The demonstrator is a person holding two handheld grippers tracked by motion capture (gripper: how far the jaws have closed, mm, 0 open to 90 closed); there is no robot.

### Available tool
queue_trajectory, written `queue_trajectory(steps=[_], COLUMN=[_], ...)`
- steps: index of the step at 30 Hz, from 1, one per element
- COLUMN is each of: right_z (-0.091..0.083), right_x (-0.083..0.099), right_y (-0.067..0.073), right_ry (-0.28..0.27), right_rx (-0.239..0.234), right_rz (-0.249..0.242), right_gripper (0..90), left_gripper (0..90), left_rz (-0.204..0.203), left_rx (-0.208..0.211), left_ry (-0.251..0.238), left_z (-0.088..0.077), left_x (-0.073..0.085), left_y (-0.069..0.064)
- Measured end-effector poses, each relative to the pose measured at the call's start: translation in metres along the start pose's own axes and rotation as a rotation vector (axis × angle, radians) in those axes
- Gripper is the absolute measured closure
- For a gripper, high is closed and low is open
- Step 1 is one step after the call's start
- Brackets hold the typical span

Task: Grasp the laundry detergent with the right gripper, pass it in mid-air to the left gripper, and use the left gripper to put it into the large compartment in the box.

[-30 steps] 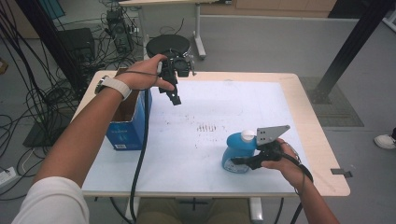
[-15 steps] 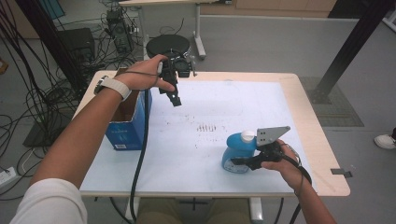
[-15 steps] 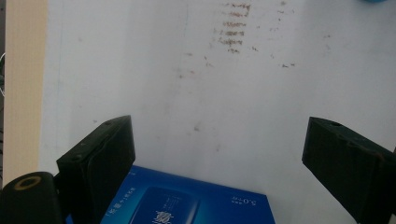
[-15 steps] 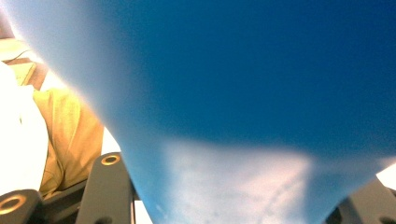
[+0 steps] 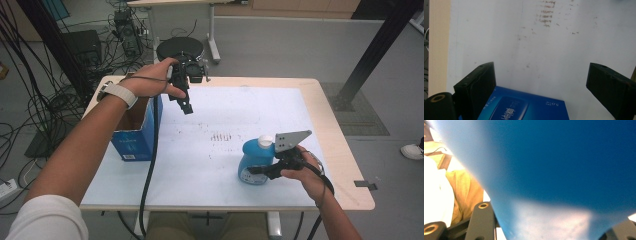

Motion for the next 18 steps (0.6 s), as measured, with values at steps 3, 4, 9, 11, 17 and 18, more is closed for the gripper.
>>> queue_trajectory(steps=[3, 4, 9, 11, 17, 18], right_z=[-0.005, -0.006, -0.011, -0.013, -0.013, -0.012], right_x=[-0.008, -0.009, -0.022, -0.027, -0.047, -0.050], right_y=[-0.002, -0.003, -0.007, -0.008, -0.009, -0.009], right_ry=[-0.004, -0.003, 0.014, 0.017, 0.015, 0.018], right_rx=[0.003, -0.002, -0.004, 0.001, -0.016, -0.018], right_rz=[0.012, 0.021, 0.025, 0.025, 0.031, 0.032], right_gripper=[43.4, 43.5, 43.5, 43.5, 43.7, 43.7], left_gripper=[9.0, 8.9, 9.3, 9.1, 9.7, 9.3], left_rz=[0.004, 0.006, 0.019, 0.028, 0.044, 0.046], left_rx=[0.003, 0.004, 0.010, 0.010, 0.010, 0.013], left_ry=[-0.002, 0.003, 0.011, 0.013, 0.009, 0.010], left_z=[-0.005, -0.007, -0.016, -0.022, -0.037, -0.040], left_x=[0.000, 0.000, -0.001, -0.002, -0.007, -0.009], left_y=[-0.004, -0.006, -0.015, -0.020, -0.034, -0.037])
Point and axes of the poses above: each handheld gripper's, and its own axes: z roughly forward along the jaws, x roughly out of its underside, y roughly to its left, the point moved 8 cm from there along z, roughly forward along the jaws, and after that the axes turned 2 degrees about y, right-handed, at the moved point
